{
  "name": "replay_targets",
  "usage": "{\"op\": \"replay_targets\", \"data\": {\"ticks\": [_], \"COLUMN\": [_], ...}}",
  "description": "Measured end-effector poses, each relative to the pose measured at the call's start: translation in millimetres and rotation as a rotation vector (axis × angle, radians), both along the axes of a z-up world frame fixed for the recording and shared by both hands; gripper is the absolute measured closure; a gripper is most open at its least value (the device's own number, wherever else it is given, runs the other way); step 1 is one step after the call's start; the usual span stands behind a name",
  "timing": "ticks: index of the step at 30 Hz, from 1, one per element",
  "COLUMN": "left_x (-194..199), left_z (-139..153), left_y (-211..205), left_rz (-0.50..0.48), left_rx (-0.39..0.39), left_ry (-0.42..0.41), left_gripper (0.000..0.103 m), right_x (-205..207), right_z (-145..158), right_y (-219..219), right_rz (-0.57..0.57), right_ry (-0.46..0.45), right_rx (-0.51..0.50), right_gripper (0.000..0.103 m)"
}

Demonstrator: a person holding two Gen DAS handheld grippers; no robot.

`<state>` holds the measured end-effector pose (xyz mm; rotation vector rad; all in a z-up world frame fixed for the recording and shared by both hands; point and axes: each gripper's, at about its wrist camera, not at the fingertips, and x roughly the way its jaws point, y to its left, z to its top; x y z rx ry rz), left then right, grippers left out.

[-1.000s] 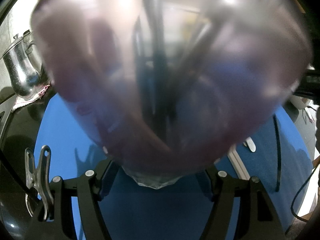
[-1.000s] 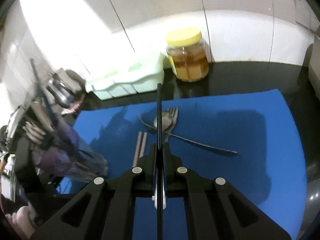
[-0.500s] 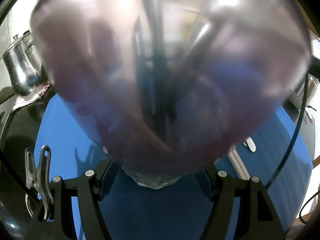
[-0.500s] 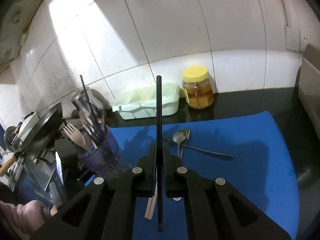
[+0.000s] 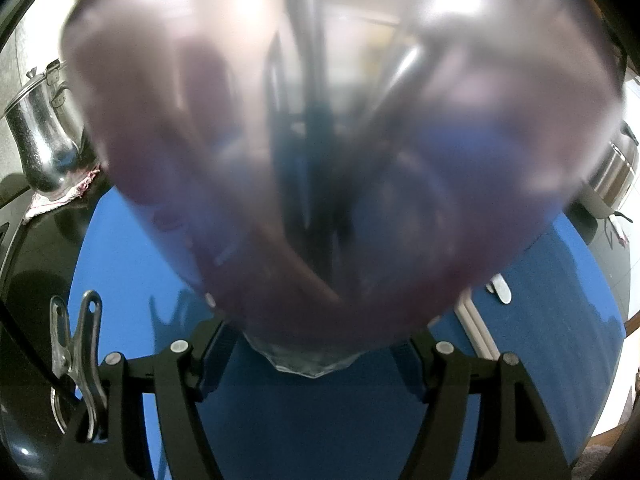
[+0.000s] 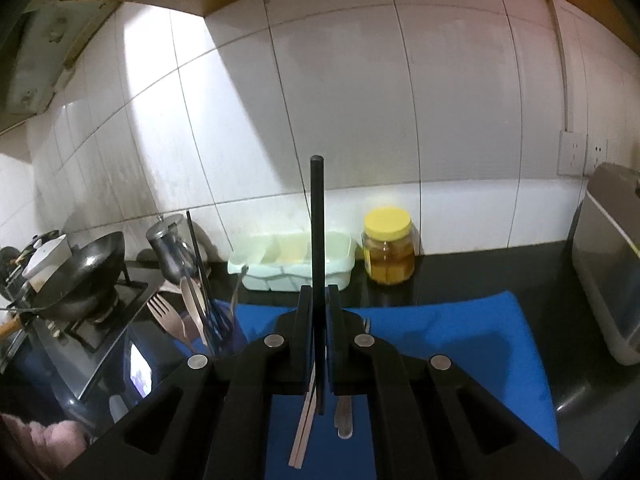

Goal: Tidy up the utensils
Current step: 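Lower the dark chopstick into the glass cup and open the right tool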

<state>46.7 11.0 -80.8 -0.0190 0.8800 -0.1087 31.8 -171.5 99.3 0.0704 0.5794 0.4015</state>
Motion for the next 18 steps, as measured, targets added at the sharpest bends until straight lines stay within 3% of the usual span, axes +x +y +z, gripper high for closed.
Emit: {"op": "replay_targets", "data": {"ticks": [18], "left_x": [0], "left_z": [0], "left_y": [1], "left_rz": [0.0], "left_rx": [-0.001], "left_ry": [0.0], "left_gripper": [0.029], "right_x": [1], "right_z": [53], "right_y": [23], "right_rz": [0.071], "right_ry": [-0.104], "right_rx": [-0.028], "right_gripper": [0.096]}}
